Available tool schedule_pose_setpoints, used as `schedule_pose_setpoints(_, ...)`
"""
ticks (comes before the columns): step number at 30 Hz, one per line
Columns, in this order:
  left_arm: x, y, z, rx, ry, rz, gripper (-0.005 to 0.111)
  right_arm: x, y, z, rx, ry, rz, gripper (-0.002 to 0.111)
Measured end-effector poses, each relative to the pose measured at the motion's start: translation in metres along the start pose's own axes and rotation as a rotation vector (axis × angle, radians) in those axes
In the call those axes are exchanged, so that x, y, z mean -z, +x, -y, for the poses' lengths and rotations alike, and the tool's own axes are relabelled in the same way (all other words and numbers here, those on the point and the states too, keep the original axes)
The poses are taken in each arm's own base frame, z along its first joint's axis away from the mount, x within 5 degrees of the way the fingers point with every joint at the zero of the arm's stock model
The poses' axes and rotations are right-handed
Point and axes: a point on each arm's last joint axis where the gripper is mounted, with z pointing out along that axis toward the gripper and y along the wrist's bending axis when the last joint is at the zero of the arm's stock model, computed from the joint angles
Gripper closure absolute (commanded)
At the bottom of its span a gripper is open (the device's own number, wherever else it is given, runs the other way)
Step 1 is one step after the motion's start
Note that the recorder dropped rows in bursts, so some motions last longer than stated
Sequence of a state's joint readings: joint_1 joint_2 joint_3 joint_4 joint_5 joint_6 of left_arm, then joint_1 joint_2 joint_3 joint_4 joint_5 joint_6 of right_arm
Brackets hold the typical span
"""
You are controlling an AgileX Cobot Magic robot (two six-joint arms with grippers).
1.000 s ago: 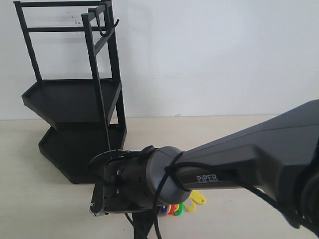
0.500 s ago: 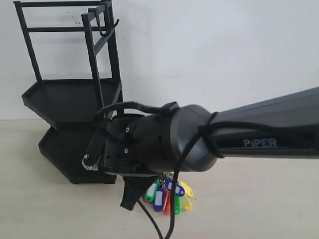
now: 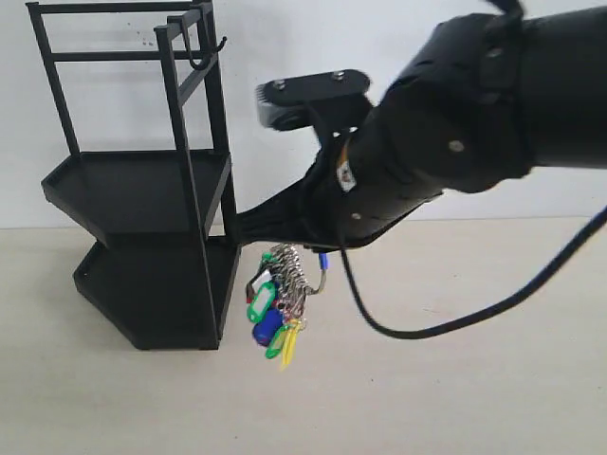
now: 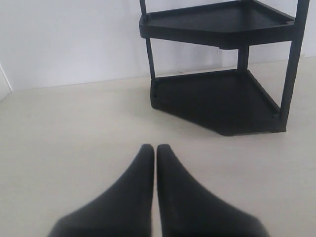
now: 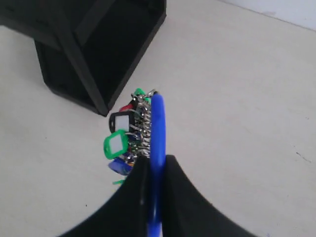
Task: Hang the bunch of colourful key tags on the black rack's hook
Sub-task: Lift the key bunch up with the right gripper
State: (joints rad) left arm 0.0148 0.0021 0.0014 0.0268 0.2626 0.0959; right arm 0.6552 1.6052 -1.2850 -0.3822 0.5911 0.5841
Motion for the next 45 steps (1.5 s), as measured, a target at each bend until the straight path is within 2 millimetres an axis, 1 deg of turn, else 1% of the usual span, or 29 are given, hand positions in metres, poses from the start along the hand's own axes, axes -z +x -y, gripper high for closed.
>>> schedule_pose_setpoints(3,0.0,0.0,0.0,0.0,0.0,0.0,0.102,0.014,0.0,0.018,-0.082,-0.023,0.051,0.108)
schedule_pose_setpoints(7,0.0,0.0,0.0,0.0,0.0,0.0,0.102,0.027,0.001,0.031,-0.139,-0.075,0.118,0.108)
schedule_pose_setpoints(11,0.0,0.0,0.0,0.0,0.0,0.0,0.102,0.038,-0.005,0.029,-0.131,-0.145,0.194,0.108)
schedule_pose_setpoints(15,0.0,0.0,0.0,0.0,0.0,0.0,0.102,0.042,-0.012,0.025,-0.149,-0.202,0.267,0.108)
schedule_pose_setpoints(17,0.0,0.0,0.0,0.0,0.0,0.0,0.102,0.042,-0.016,0.029,-0.166,-0.2,0.299,0.108)
schedule_pose_setpoints(20,0.0,0.0,0.0,0.0,0.0,0.0,0.102,0.044,-0.021,0.041,-0.265,-0.2,0.339,0.108)
schedule_pose_setpoints(24,0.0,0.0,0.0,0.0,0.0,0.0,0.102,0.047,-0.018,0.044,-0.16,-0.168,0.307,0.108)
schedule_pose_setpoints(27,0.0,0.0,0.0,0.0,0.0,0.0,0.102,0.055,-0.022,0.052,-0.268,-0.183,0.344,0.108)
schedule_pose_setpoints(31,0.0,0.0,0.0,0.0,0.0,0.0,0.102,0.068,-0.027,0.046,-0.156,-0.19,0.365,0.108)
schedule_pose_setpoints(34,0.0,0.0,0.0,0.0,0.0,0.0,0.102,0.075,-0.03,0.047,-0.226,-0.213,0.387,0.108)
schedule_pose_setpoints(37,0.0,0.0,0.0,0.0,0.0,0.0,0.102,0.08,-0.032,0.047,-0.115,-0.195,0.371,0.108)
schedule_pose_setpoints(38,0.0,0.0,0.0,0.0,0.0,0.0,0.102,0.081,-0.031,0.048,-0.123,-0.193,0.363,0.108)
schedule_pose_setpoints(40,0.0,0.0,0.0,0.0,0.0,0.0,0.102,0.084,-0.033,0.051,-0.215,-0.211,0.373,0.108)
schedule_pose_setpoints(41,0.0,0.0,0.0,0.0,0.0,0.0,0.102,0.085,-0.034,0.052,-0.227,-0.215,0.382,0.108)
schedule_pose_setpoints(44,0.0,0.0,0.0,0.0,0.0,0.0,0.102,0.087,-0.03,0.046,-0.096,-0.212,0.359,0.108)
schedule_pose_setpoints(45,0.0,0.0,0.0,0.0,0.0,0.0,0.102,0.086,-0.028,0.045,-0.099,-0.217,0.341,0.108)
